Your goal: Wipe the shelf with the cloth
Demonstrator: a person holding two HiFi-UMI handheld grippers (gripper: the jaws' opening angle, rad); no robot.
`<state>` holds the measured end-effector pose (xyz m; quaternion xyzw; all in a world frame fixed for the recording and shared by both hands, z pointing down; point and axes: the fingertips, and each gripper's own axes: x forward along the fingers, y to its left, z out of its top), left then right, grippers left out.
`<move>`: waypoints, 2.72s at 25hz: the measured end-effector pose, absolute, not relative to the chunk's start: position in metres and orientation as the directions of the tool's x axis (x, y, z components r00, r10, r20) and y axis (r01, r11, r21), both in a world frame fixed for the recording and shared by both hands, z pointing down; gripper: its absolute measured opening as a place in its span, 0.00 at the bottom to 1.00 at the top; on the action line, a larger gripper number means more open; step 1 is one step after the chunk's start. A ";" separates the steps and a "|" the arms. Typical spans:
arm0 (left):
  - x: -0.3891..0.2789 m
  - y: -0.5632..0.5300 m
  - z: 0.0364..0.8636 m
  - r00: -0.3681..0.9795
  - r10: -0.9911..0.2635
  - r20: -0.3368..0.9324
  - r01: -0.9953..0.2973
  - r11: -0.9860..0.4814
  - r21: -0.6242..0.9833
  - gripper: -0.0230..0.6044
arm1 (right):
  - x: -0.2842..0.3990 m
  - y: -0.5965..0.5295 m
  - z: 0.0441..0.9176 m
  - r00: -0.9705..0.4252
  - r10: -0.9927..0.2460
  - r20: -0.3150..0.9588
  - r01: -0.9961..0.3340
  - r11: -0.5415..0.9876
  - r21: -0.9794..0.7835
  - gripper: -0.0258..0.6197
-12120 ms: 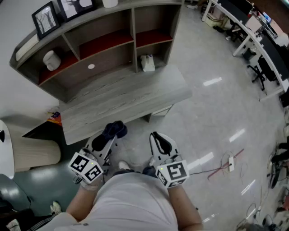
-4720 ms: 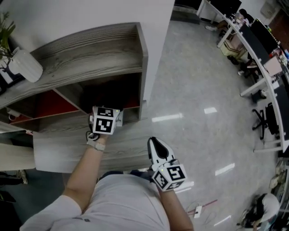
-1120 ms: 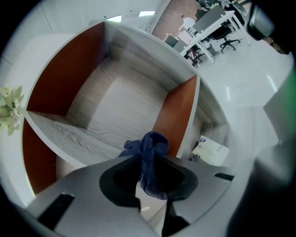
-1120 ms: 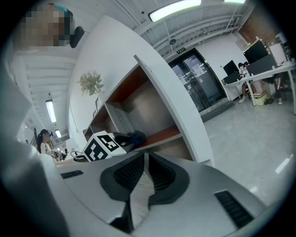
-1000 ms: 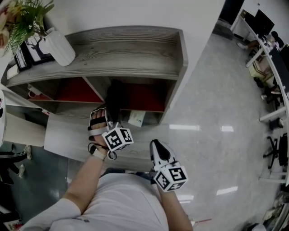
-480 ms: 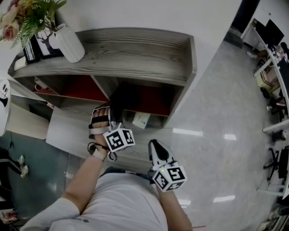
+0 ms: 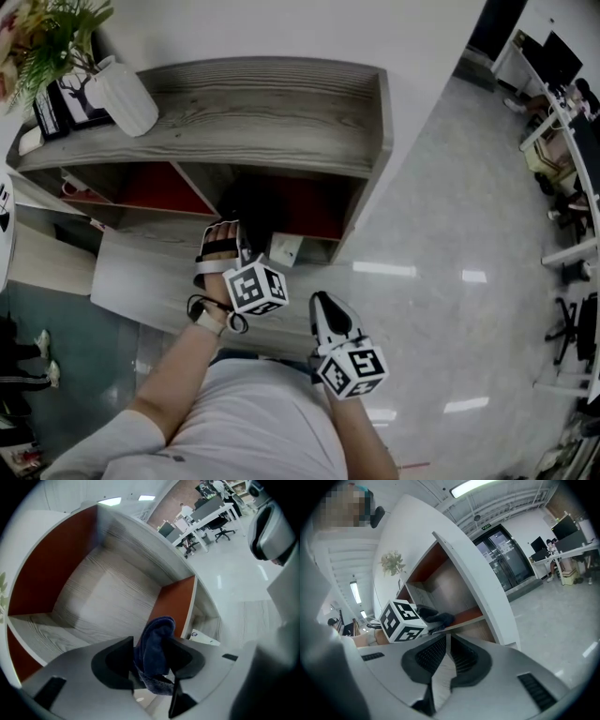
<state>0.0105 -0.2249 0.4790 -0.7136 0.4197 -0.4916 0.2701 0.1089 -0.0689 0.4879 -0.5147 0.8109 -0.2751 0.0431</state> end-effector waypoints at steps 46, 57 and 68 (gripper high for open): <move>-0.040 -0.248 0.288 -0.035 -0.999 -0.039 -0.316 0.048 -0.948 0.14 | 0.109 -0.075 0.476 -0.491 -0.849 0.195 -0.802 0.353 -0.481 0.10; -0.034 -0.258 0.301 -0.040 -0.999 -0.018 -0.279 0.029 -0.960 0.14 | 0.116 -0.078 0.480 -0.485 -0.849 0.212 -0.805 0.338 -0.488 0.10; -0.031 -0.264 0.318 -0.075 -0.997 -0.002 -0.185 0.016 -0.983 0.14 | 0.116 -0.079 0.484 -0.489 -0.845 0.215 -0.800 0.336 -0.498 0.10</move>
